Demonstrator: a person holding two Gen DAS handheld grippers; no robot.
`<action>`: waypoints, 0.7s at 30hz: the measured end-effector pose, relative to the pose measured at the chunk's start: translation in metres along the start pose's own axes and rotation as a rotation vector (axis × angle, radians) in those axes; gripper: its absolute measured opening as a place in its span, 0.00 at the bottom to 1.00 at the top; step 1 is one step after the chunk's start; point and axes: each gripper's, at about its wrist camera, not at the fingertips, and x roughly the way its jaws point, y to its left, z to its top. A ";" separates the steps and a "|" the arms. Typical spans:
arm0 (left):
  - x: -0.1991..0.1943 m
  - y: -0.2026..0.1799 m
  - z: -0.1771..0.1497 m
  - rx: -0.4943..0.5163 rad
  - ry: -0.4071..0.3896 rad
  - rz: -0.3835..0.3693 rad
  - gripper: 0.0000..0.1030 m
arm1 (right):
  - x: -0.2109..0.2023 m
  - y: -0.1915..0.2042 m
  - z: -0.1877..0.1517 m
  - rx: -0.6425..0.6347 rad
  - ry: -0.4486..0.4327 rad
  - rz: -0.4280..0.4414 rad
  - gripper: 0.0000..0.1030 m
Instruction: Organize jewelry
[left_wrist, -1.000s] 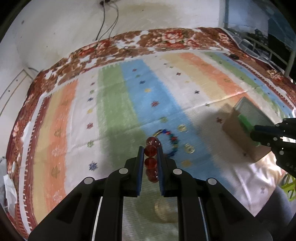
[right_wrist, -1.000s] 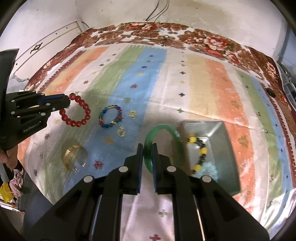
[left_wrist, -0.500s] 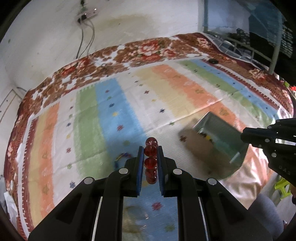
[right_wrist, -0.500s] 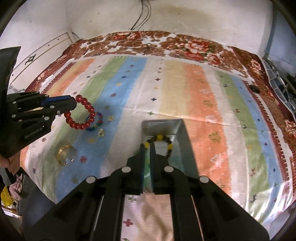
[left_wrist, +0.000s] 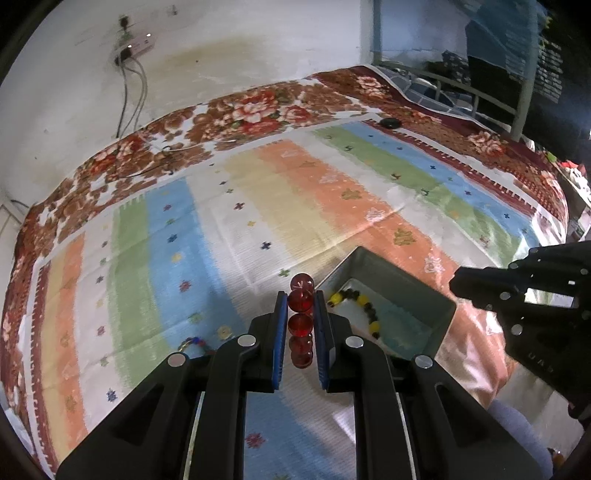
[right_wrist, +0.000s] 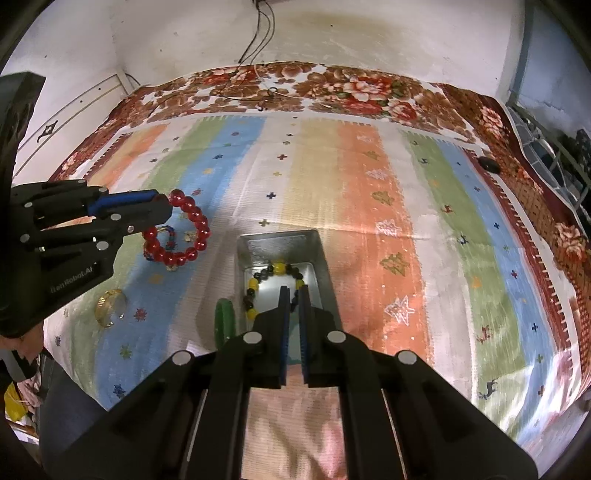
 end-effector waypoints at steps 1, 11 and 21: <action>0.001 -0.004 0.002 0.004 0.000 -0.006 0.13 | 0.001 -0.003 -0.001 0.003 0.003 -0.001 0.06; 0.024 -0.035 0.014 0.034 0.023 -0.057 0.13 | 0.010 -0.021 -0.012 0.031 0.023 0.005 0.06; 0.034 -0.031 0.011 0.012 0.043 -0.076 0.13 | 0.012 -0.019 -0.029 0.033 0.034 0.148 0.06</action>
